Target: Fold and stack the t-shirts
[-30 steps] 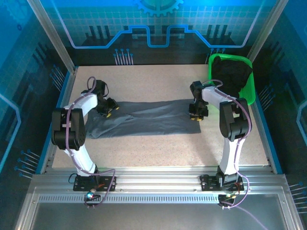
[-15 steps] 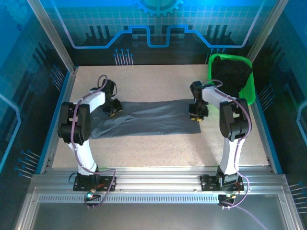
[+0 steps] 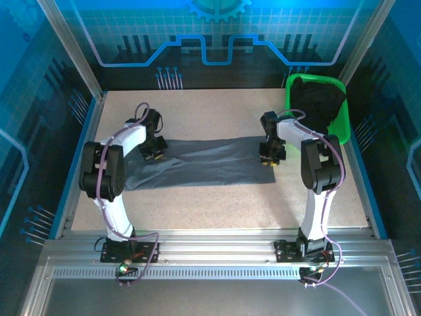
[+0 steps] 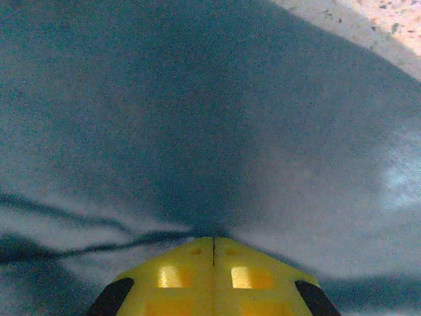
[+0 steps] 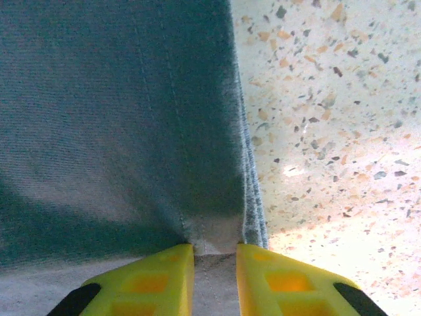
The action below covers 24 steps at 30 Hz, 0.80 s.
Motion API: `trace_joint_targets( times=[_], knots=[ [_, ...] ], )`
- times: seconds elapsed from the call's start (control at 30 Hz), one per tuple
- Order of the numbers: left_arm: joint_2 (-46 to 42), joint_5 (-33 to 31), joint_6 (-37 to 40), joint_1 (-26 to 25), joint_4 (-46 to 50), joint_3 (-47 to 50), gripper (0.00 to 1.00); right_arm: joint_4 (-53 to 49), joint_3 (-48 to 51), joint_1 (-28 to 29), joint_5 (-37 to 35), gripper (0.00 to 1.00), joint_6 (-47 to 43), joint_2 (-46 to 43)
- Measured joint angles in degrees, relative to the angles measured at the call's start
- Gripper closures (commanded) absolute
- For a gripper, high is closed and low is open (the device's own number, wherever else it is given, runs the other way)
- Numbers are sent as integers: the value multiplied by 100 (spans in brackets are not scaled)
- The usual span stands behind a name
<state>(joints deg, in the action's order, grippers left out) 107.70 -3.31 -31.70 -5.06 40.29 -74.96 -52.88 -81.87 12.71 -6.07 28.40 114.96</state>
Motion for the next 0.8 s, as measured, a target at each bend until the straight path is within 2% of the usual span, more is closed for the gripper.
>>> trace_joint_targets(
  times=[0.27, 0.5, 0.8],
  knots=[
    [-599, -9, -468, -136, 669, -24, 100, -17, -74, 0, -103, 75, -61, 0],
    [-920, 227, -1110, -341, 1082, 168, 100, -17, -129, 0, -151, 75, -129, 0],
    [-1427, 619, -2638, -909, 951, 1237, 100, -15, -129, 0, -293, 75, -153, -260]
  ],
)
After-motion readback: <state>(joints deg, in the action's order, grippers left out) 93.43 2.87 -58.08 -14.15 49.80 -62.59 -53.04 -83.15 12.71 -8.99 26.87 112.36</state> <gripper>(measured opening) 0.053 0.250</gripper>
